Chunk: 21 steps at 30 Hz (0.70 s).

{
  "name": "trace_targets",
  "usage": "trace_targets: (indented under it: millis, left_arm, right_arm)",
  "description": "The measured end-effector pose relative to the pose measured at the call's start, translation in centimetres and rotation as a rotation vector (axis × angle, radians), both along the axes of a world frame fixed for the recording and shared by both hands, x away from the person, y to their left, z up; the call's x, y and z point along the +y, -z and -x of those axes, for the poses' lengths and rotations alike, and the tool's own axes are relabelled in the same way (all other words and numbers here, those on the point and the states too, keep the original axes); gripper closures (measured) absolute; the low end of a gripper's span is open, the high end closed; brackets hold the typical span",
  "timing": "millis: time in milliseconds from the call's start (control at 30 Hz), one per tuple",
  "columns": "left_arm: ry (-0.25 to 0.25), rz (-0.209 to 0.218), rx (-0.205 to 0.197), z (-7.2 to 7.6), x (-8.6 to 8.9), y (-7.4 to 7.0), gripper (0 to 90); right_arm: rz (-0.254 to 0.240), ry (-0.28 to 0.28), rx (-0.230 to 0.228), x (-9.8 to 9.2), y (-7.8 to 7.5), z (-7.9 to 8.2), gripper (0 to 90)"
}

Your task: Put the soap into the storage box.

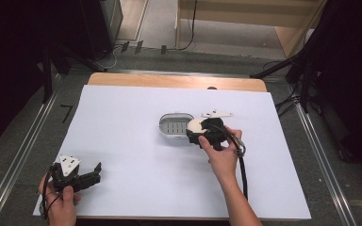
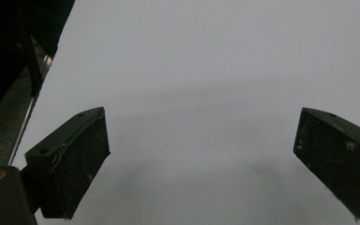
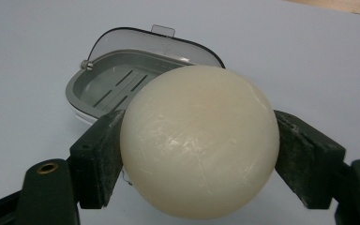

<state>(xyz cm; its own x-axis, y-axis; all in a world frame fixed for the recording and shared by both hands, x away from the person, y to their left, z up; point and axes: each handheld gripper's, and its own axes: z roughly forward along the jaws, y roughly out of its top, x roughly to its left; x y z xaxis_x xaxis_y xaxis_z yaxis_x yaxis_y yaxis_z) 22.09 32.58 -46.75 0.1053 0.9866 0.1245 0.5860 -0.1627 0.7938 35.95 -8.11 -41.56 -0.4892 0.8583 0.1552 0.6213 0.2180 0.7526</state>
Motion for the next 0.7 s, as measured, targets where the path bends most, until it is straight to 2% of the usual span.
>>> trace_targets:
  millis: [333,700]
  left_arm:
    - [-0.001,0.006,0.003,0.0,0.0,0.0,4.4]
    - [-0.001,0.004,0.002,0.0,0.0,0.0,4.4]
  right_arm:
    - [0.002,-0.016,-0.005,1.4,-0.8,-0.6,24.4]
    - [0.005,-0.028,0.004,2.8,-0.7,-1.3,24.5]
